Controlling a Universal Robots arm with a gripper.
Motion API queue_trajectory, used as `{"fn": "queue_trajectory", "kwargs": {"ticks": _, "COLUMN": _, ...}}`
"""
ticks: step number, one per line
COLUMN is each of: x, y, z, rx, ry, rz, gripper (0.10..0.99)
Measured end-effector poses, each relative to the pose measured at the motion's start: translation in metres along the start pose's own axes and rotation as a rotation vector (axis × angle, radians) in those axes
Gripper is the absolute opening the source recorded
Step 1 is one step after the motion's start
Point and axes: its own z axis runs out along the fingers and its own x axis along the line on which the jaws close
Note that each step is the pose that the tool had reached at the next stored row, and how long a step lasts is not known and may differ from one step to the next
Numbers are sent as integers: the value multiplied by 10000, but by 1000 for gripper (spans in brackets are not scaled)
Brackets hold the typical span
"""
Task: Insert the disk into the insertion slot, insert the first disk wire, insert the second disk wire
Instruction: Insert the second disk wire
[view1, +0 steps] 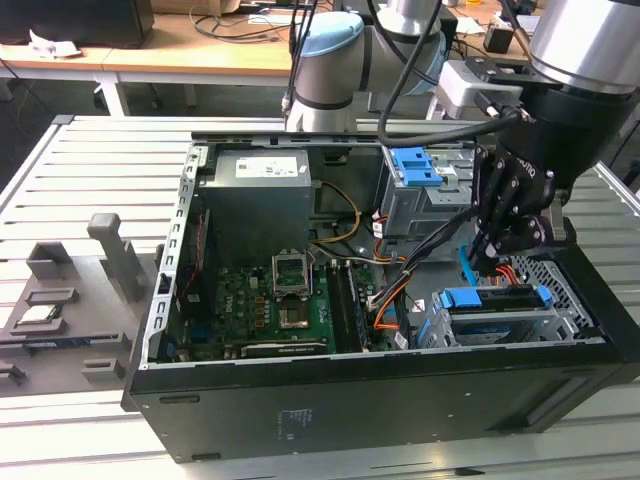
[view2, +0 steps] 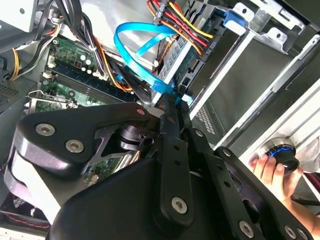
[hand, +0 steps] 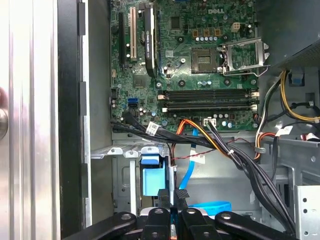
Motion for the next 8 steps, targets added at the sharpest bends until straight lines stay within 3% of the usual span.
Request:
{"fn": "queue_trajectory", "kwargs": {"ticks": 4, "x": 66, "y": -33, "z": 50, "rx": -1, "ry": -7, "rz": -1, "gripper": 157}}
{"fn": "queue_trajectory", "kwargs": {"ticks": 8, "x": 63, "y": -90, "z": 87, "rx": -1, "ry": -6, "rz": -1, "gripper": 157}}
